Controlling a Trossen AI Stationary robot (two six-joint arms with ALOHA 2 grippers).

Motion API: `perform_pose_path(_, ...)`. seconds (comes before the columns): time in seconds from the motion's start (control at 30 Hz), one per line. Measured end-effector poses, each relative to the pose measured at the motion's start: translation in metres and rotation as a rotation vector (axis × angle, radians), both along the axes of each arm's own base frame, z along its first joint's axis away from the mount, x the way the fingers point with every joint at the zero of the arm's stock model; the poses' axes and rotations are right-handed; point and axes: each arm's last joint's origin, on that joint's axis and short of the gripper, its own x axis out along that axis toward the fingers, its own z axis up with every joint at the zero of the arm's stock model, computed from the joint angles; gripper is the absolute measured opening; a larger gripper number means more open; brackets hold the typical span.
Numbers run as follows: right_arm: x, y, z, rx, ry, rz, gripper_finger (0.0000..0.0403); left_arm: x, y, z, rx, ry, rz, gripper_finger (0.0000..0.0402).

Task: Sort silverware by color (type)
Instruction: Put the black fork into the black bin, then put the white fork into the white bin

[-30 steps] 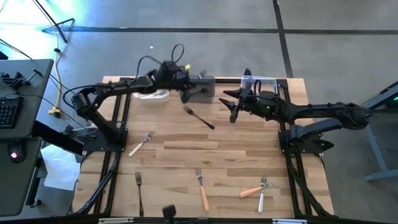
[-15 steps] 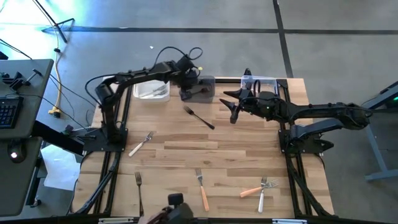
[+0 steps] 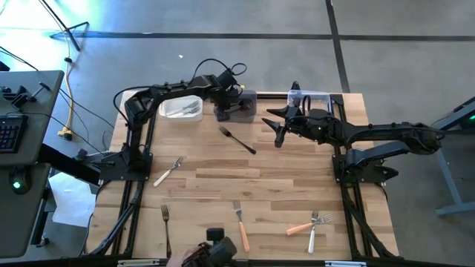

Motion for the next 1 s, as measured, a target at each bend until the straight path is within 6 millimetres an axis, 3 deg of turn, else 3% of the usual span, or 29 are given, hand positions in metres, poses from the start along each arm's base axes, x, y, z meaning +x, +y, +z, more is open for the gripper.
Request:
perform_pose_path(0.27, 0.0, 0.0, 0.0, 0.0, 0.0, 0.002, 0.0156, 0.0, 0.004, -0.022, -0.047, 0.054, -0.005, 0.0004)
perform_pose_path(0.7, 0.0, 0.0, 0.0, 0.007, -0.003, 0.001, 0.0156, -0.003, 0.011, -0.036, -0.081, 0.069, 0.039, 0.0015)
perform_pose_path(1.0, 0.0, 0.0, 0.0, 0.007, -0.004, 0.0, 0.0159, -0.004, 0.01, -0.026, -0.069, 0.049, 0.062, 0.0079)
